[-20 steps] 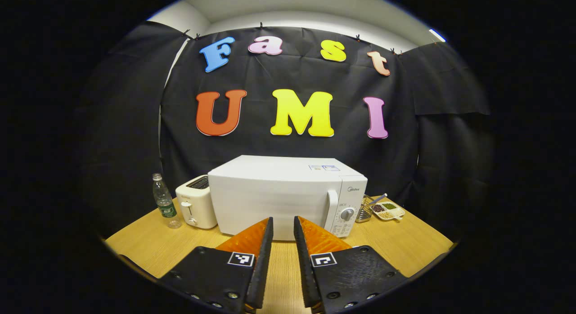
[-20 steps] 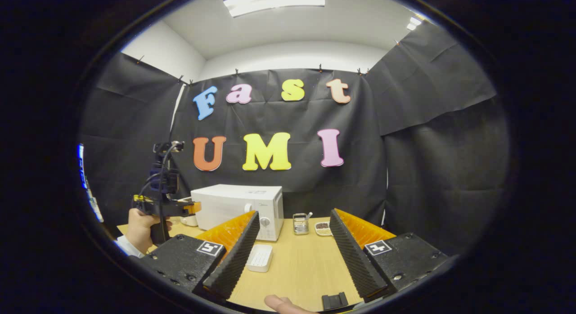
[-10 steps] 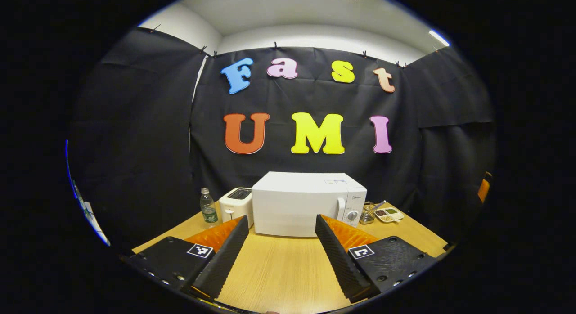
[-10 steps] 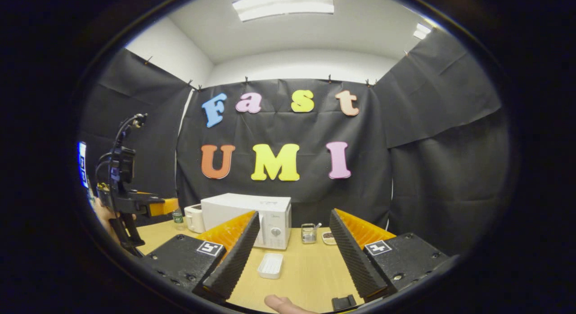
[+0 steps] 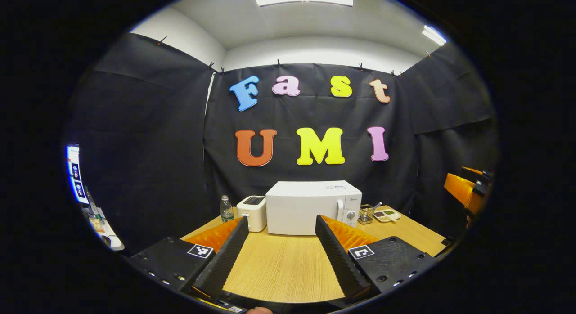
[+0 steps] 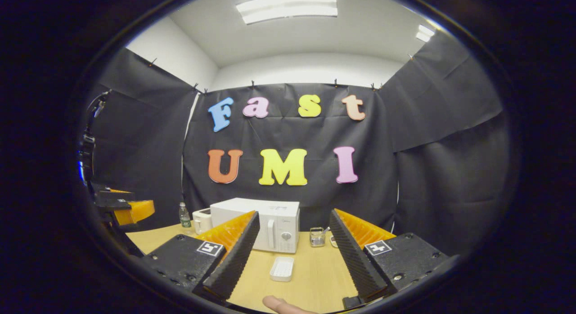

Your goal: Open the microwave oven with the left hand, put the food in, and close the microwave oven.

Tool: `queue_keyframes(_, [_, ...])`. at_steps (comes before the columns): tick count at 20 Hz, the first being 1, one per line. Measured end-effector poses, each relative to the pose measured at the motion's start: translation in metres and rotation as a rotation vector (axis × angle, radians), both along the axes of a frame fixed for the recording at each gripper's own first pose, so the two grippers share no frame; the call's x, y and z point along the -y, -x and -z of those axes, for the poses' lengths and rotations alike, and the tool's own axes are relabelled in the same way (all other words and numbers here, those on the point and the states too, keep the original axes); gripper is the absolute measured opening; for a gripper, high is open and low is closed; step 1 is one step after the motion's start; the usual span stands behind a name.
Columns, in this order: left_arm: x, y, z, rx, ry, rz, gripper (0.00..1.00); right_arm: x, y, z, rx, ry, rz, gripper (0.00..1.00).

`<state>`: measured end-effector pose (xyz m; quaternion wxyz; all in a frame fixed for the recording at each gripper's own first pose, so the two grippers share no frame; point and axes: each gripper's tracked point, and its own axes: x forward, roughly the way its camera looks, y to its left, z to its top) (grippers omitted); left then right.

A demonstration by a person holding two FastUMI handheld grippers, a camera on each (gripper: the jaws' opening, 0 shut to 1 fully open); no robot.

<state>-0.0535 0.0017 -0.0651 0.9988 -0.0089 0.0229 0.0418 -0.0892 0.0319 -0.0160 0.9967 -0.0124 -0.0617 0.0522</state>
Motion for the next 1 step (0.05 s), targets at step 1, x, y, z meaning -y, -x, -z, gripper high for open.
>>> queue_keyframes(1, [0.0012, 0.0055, -0.0008, 0.006, -0.001, -0.005, 0.93, -0.0001, 0.001, -0.0028, 0.011, 0.004, 0.01, 0.9])
